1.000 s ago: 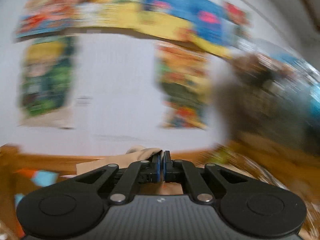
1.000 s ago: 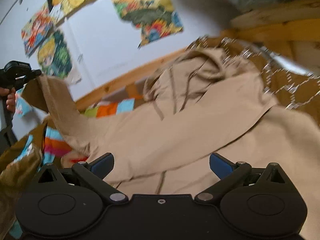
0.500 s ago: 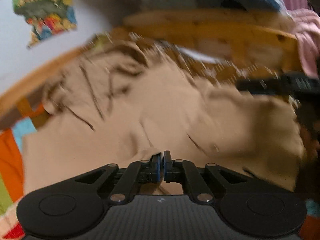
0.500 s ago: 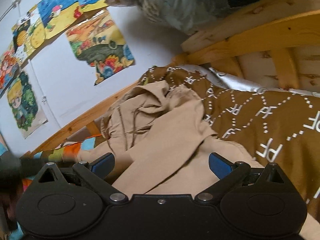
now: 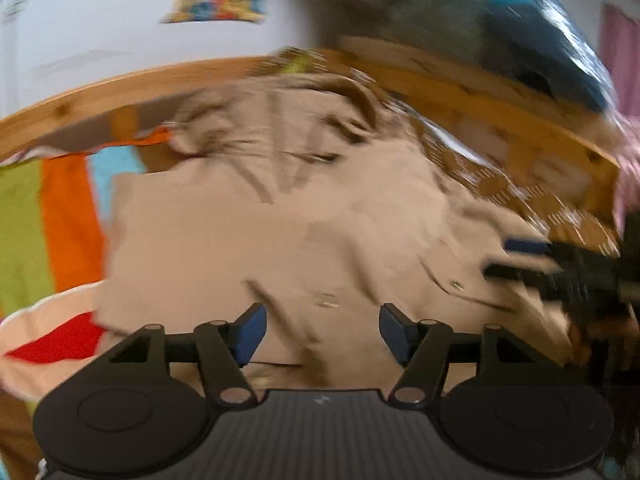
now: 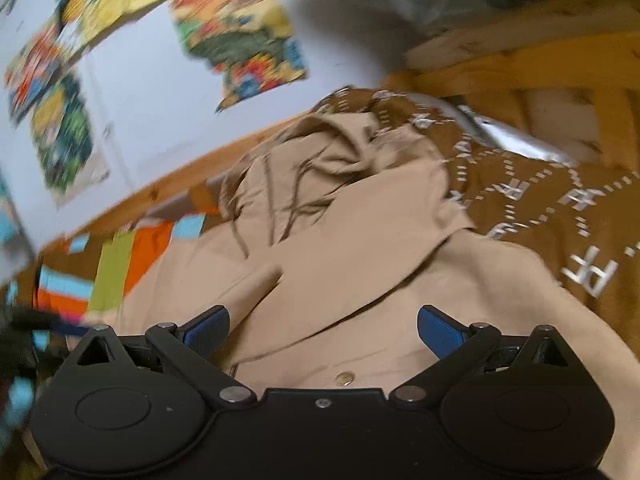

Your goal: Fold large clothes

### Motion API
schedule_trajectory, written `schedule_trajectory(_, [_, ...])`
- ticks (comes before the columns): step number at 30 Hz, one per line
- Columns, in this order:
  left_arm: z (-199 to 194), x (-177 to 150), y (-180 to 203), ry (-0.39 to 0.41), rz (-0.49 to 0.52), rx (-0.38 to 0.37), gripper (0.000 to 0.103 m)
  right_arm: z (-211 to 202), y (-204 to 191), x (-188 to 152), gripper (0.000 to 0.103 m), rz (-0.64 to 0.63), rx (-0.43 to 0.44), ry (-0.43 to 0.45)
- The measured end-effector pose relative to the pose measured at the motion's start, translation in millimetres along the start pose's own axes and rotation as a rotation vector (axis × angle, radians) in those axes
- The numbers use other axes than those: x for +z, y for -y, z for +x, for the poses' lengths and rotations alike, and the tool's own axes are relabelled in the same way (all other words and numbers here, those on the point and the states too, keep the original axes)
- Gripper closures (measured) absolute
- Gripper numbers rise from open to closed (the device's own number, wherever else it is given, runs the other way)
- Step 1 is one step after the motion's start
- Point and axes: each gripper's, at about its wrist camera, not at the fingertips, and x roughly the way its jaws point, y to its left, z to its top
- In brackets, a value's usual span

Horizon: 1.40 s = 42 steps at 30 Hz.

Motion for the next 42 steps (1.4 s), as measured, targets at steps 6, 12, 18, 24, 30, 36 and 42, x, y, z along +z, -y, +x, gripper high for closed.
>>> schedule_trajectory(6, [5, 7, -70, 0.008, -0.182, 0.307, 0.018, 11, -58, -16, 0.004, -0.294, 0.04, -0.036])
schedule_trajectory(12, [37, 25, -136, 0.038, -0.365, 0.376, 0.019, 37, -146, -46, 0.011, -0.676, 0.189, -0.122])
schedule_trajectory(18, [64, 34, -151, 0.036, -0.407, 0.369, 0.019, 65, -181, -67, 0.074, -0.927, 0.12, -0.162])
schedule_trajectory(24, [80, 22, -151, -0.034, -0.414, 0.416, 0.02, 21, -123, -28, 0.088, -0.57, -0.045, 0.011])
schedule_trajectory(30, [64, 24, -150, 0.011, -0.415, 0.37, 0.017, -3, -51, -15, 0.076, -0.157, -0.233, -0.079])
schedule_trajectory(36, [68, 33, -154, -0.014, -0.402, 0.414, 0.017, 11, -16, -3, 0.037, 0.008, -0.189, -0.08])
schedule_trajectory(42, [86, 31, -158, -0.066, -0.396, 0.475, 0.02, 53, 20, -6, 0.052, 0.123, -0.149, -0.146])
